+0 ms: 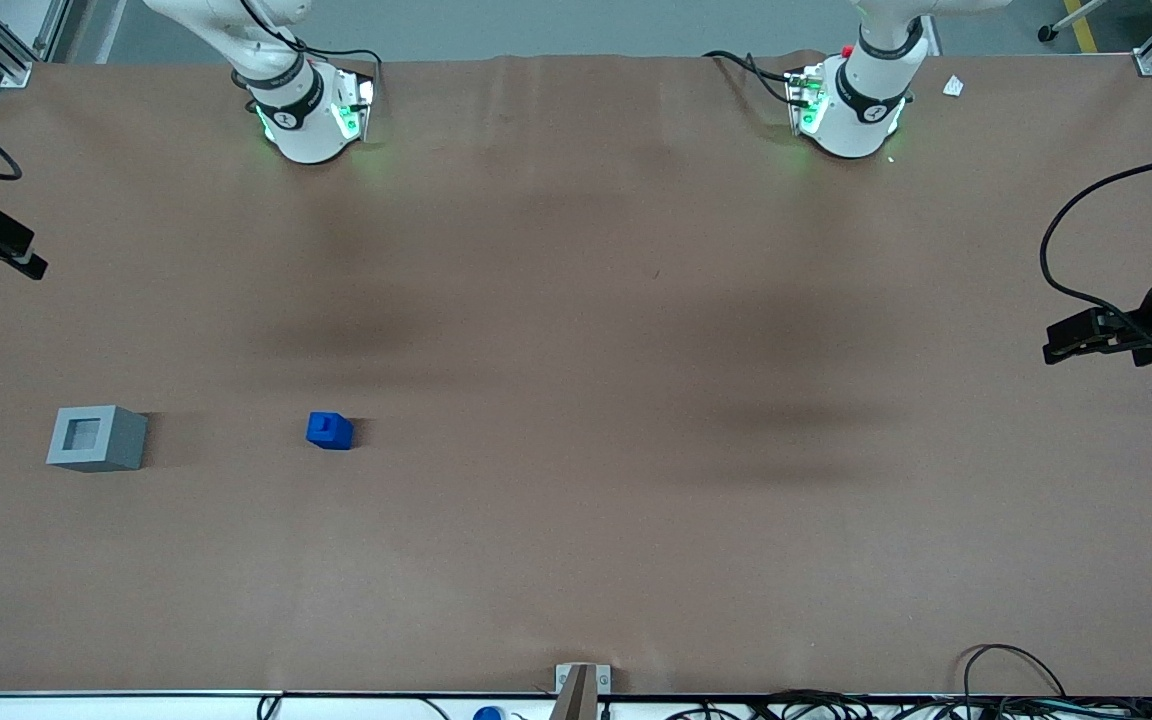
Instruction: Insert blue part into gray base with right arm
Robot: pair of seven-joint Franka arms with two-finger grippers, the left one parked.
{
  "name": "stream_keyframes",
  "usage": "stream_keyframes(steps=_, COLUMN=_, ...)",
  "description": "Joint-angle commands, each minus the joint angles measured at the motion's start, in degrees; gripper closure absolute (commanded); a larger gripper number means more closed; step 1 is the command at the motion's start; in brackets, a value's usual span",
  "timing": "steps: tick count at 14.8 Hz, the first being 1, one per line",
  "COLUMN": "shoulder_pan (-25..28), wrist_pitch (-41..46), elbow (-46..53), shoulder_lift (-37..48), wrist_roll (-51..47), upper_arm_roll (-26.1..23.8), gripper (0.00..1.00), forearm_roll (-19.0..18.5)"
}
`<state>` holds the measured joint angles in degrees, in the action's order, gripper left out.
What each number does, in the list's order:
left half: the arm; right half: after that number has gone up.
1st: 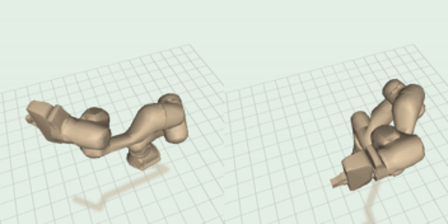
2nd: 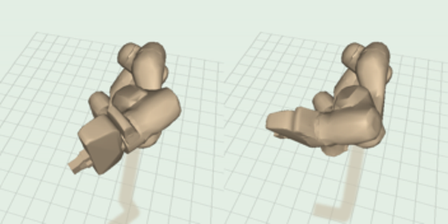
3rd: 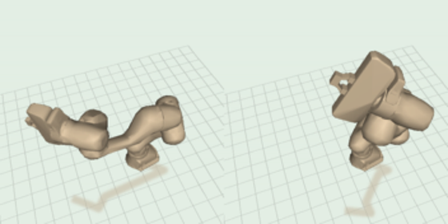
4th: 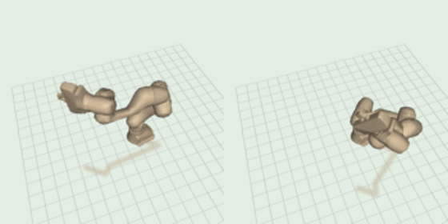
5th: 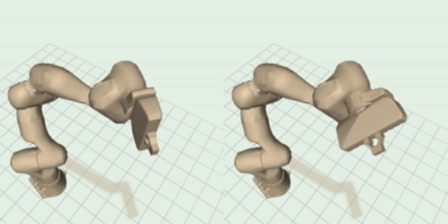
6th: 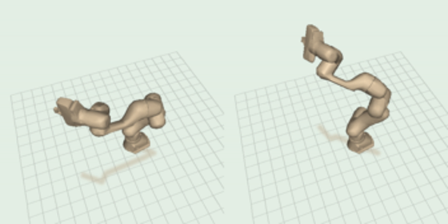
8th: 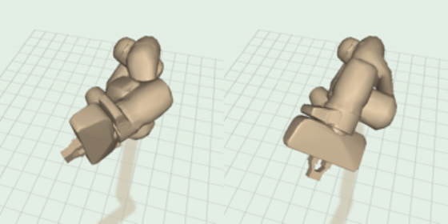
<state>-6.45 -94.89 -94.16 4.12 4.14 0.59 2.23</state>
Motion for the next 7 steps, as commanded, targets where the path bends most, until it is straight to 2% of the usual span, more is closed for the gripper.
stream_keyframes(steps=1, shoulder_pan=-0.85, wrist_pitch=0.15, elbow=-0.06, shoulder_lift=0.45, wrist_roll=2.61, upper_arm_roll=-0.5, gripper=0.0, forearm_roll=0.23)
stream_keyframes(steps=7, shoulder_pan=-1.2, wrist_pitch=0.23, elbow=-0.32, shoulder_lift=0.19, wrist_roll=2.19, upper_arm_roll=-0.33, gripper=0.0, forearm_roll=1.9)
